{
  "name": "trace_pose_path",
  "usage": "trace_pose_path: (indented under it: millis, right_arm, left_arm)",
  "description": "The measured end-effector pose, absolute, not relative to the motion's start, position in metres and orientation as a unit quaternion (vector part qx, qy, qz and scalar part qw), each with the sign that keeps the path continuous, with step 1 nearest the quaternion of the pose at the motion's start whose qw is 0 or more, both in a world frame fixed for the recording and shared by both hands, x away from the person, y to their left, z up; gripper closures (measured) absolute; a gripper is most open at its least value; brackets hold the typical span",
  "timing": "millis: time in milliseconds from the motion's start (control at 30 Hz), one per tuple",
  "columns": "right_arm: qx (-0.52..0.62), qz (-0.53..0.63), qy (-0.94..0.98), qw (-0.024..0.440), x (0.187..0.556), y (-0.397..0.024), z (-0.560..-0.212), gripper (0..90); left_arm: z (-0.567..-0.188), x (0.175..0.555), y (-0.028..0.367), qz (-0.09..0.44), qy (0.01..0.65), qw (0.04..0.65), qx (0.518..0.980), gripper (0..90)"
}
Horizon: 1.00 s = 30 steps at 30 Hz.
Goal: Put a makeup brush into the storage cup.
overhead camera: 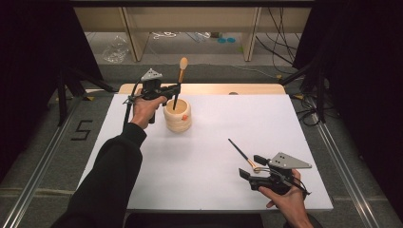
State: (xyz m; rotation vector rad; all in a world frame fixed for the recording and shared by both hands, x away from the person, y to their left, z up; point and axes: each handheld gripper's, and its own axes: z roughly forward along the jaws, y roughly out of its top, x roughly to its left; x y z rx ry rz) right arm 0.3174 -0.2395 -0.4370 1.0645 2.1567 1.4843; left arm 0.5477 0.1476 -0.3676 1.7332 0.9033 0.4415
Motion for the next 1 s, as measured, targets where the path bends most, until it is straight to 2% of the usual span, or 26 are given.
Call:
trace_pose_path:
  millis: [267,300,367,1000]
  right_arm:
    - [0.37,0.519,0.754,0.156,0.317,-0.239,-0.437,24.3]
    - [0.365,0.52,0.754,0.168,0.318,-0.24,-0.437,24.2]
    - [0.37,0.52,0.754,0.155,0.317,-0.239,-0.437,24.3]
    - [0.374,0.506,0.761,0.157,0.315,-0.241,-0.435,24.3]
  left_arm:
    - [-0.373,0.553,0.143,0.189,0.385,0.537,0.726,78.3]
    - [-0.374,0.553,0.142,0.189,0.387,0.537,0.725,78.3]
    - [-0.375,0.554,0.142,0.192,0.385,0.535,0.727,78.3]
    - [-0.391,0.56,0.137,0.206,0.392,0.529,0.723,78.2]
